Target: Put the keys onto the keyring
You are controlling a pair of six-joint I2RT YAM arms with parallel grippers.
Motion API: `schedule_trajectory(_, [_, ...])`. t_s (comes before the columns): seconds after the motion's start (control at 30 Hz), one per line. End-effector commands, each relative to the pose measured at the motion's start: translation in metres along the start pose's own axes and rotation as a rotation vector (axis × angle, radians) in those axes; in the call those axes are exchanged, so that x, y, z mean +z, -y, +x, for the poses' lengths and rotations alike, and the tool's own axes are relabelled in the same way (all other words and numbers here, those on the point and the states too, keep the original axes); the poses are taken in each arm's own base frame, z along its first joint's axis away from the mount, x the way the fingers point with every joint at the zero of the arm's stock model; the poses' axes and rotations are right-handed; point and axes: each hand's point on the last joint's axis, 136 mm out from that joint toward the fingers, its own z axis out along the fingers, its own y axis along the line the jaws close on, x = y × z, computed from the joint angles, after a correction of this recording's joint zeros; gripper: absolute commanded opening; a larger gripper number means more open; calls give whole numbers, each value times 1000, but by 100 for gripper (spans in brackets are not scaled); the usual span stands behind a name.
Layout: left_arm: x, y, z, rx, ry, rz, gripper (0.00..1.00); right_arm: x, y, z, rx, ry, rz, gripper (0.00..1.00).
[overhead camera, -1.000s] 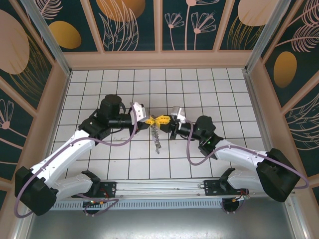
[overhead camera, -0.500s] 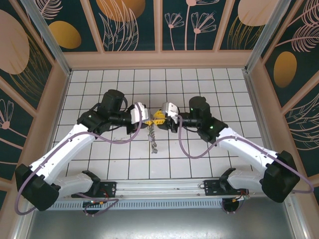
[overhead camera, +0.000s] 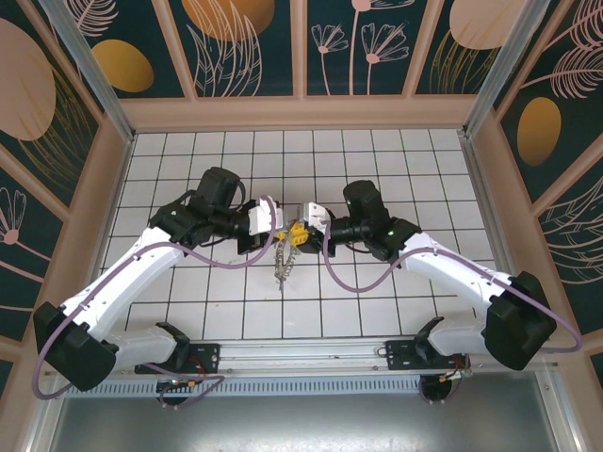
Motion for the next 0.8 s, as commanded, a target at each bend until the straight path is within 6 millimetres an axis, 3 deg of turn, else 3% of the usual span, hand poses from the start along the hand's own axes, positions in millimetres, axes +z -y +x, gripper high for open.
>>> schedule_trajectory(0.0, [-5, 0, -12, 36, 23, 7, 0, -2, -2, -19, -54, 37, -17, 21])
schedule_trajectory(0.47, [-3, 2, -11, 31, 23, 29, 0, 3, -1, -25, -55, 57, -34, 21])
schedule_trajectory(0.63, [-2, 1, -12, 31, 25, 31, 0, 7, -2, -27, -47, 65, -39, 11])
schedule_trajectory(0.7, [-3, 0, -13, 29, 28, 26, 0, 9, -2, -26, -43, 65, -42, 0])
schedule_trajectory(0.77, [-2, -1, -13, 26, 22, 23, 0, 9, -3, -28, -41, 72, -43, 0])
